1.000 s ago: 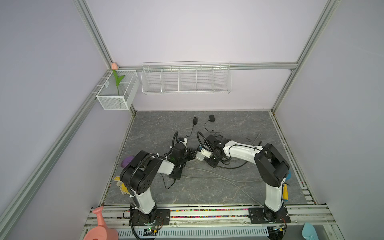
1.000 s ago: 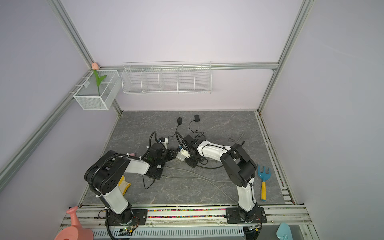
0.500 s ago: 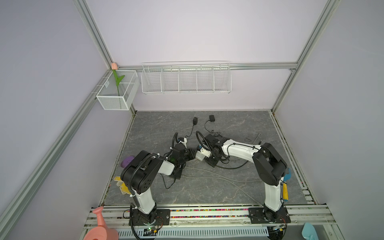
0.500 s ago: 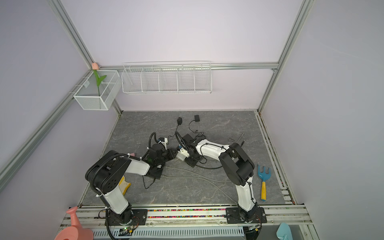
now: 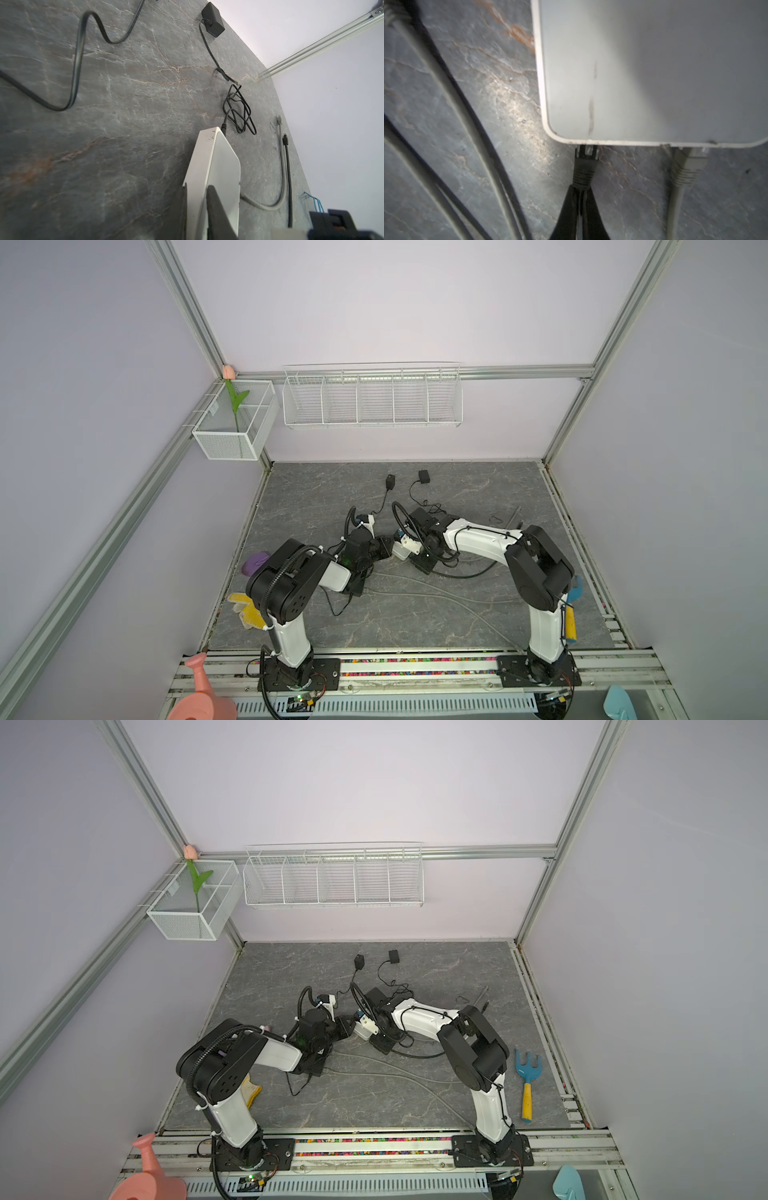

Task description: Insert the plug into the switch port

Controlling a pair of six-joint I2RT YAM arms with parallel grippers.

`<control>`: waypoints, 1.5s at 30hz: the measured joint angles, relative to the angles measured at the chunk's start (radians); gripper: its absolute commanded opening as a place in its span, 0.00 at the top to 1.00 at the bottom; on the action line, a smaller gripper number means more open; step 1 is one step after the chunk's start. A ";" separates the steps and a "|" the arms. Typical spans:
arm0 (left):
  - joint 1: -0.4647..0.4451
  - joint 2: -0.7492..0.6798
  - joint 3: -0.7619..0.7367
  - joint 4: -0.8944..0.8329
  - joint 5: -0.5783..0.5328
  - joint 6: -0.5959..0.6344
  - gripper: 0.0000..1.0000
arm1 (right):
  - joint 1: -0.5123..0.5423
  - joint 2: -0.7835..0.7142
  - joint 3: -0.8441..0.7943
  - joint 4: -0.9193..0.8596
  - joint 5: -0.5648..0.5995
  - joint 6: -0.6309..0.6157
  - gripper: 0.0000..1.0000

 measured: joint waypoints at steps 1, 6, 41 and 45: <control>0.000 0.001 0.000 0.001 0.000 0.000 0.83 | -0.001 0.000 0.000 0.000 -0.001 0.000 0.93; -0.013 0.021 -0.002 0.000 -0.027 0.000 0.84 | -0.008 0.000 0.000 0.002 -0.005 -0.005 0.93; -0.018 0.066 0.014 0.028 -0.038 0.019 0.86 | -0.035 -0.045 -0.087 0.113 -0.060 -0.056 0.93; -0.018 0.074 0.014 0.046 -0.042 0.020 0.86 | -0.041 -0.037 -0.077 0.105 -0.076 -0.055 0.93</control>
